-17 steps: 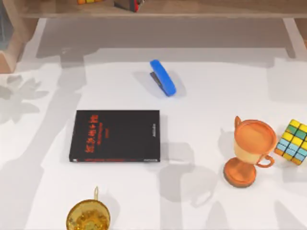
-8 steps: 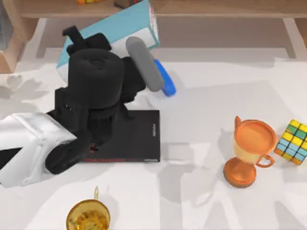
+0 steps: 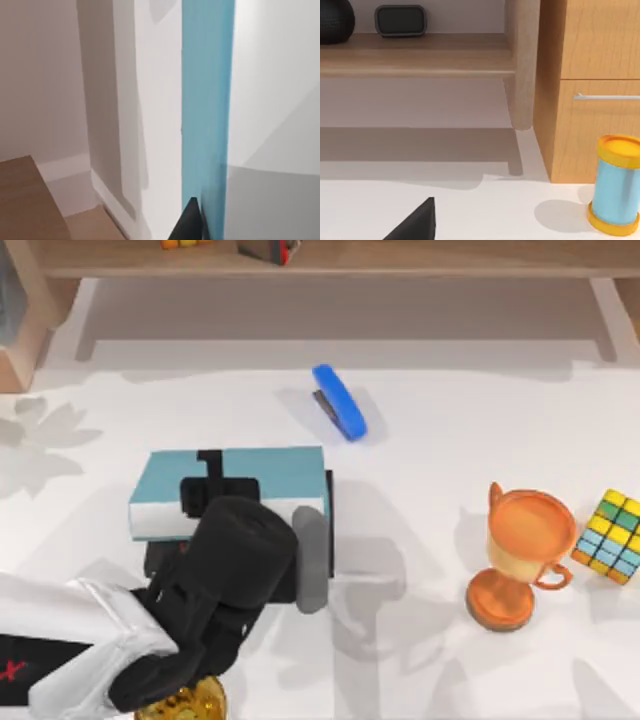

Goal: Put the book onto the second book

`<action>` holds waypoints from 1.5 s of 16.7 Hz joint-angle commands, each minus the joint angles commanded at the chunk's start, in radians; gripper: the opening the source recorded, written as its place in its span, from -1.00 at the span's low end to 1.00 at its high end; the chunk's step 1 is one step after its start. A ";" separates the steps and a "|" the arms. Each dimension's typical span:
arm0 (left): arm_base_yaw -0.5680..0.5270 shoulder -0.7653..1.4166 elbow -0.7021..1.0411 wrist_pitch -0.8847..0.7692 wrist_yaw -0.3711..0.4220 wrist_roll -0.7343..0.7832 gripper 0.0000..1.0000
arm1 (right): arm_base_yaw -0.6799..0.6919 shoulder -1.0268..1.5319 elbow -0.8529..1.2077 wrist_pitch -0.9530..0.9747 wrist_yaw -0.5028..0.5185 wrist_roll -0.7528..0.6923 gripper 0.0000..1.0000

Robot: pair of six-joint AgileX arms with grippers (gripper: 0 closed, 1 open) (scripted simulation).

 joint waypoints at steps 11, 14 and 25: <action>-0.002 -0.012 0.047 0.009 0.009 0.025 -1.00 | 0.000 0.000 0.000 0.000 0.000 0.000 1.00; 0.006 0.011 0.021 0.016 0.010 0.019 -1.00 | 0.000 0.000 0.000 0.000 0.000 0.000 1.00; 0.013 0.020 0.007 0.019 0.010 0.011 -0.25 | 0.000 0.000 0.000 0.000 0.000 0.000 1.00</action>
